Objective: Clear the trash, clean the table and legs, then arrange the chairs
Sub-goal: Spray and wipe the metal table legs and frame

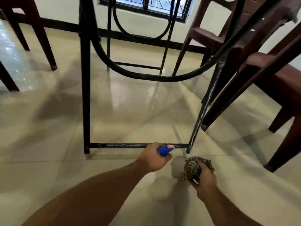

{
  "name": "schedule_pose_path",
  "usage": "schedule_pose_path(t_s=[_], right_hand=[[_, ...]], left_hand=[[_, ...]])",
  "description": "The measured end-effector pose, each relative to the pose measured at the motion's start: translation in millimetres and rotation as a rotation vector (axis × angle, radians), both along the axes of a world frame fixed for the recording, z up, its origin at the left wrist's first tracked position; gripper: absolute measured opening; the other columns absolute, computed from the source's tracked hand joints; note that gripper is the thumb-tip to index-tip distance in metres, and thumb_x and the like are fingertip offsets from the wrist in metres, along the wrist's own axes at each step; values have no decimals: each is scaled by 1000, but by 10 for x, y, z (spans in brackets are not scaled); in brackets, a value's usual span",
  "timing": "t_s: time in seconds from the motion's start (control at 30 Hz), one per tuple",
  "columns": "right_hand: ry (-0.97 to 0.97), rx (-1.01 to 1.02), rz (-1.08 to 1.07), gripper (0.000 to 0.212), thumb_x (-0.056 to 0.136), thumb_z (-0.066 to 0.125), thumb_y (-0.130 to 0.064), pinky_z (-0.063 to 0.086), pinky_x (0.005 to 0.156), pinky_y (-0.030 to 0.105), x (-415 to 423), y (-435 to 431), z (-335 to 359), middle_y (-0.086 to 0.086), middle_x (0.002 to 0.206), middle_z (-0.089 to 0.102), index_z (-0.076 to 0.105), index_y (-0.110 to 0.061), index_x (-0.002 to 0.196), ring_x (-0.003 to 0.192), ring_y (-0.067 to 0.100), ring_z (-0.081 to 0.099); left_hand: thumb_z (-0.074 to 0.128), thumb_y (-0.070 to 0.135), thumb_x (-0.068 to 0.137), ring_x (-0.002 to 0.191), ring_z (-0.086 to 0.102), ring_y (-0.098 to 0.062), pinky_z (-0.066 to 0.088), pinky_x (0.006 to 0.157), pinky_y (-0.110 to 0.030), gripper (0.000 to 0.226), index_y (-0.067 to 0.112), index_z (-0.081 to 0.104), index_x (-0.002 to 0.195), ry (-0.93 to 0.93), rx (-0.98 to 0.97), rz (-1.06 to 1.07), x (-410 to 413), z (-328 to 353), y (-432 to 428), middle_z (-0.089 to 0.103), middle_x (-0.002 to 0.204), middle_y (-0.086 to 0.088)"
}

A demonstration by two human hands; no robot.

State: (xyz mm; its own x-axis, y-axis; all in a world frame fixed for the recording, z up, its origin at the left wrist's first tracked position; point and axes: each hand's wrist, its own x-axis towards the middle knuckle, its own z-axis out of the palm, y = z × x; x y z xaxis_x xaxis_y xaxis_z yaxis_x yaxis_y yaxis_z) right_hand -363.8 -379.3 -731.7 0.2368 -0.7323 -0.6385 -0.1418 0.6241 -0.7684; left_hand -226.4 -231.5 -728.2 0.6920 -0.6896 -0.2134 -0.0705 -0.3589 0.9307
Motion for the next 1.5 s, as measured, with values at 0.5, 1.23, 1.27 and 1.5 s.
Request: schedule_pose_path(t_s=[0.5,1.23,1.27,1.5], right_hand=[[356,-1212,655,47,82,59,1,46,102,33,575,-275,-339,2,128,56,58,-20,125,117,20,53],[805,-1369,1291,77,96,47,-19,4,125,43,1129,95,-612,8,167,-1,4,-11,159,154,26,-4],[704,-1417,1442,81,97,48,-24,0,125,42,1129,200,-610,4,166,-10,-3,-14,159,153,22,-11],[1192,-1239,1118,61,100,24,-8,2,124,47,1168,276,-526,22,164,-1,1,1,156,152,38,-3]], left_hand=[[59,33,73,57,57,-20,58,63,-43,10,25,62,77,8,142,148,-87,-233,-665,62,63,1],[65,29,76,55,54,-23,57,60,-51,16,15,67,84,79,175,245,357,-306,86,63,65,-7],[65,27,80,56,56,-22,57,62,-48,12,15,67,84,55,192,219,360,-308,140,66,68,-9],[70,29,81,69,66,-30,60,66,-43,17,21,64,94,131,197,257,454,-264,481,70,80,-15]])
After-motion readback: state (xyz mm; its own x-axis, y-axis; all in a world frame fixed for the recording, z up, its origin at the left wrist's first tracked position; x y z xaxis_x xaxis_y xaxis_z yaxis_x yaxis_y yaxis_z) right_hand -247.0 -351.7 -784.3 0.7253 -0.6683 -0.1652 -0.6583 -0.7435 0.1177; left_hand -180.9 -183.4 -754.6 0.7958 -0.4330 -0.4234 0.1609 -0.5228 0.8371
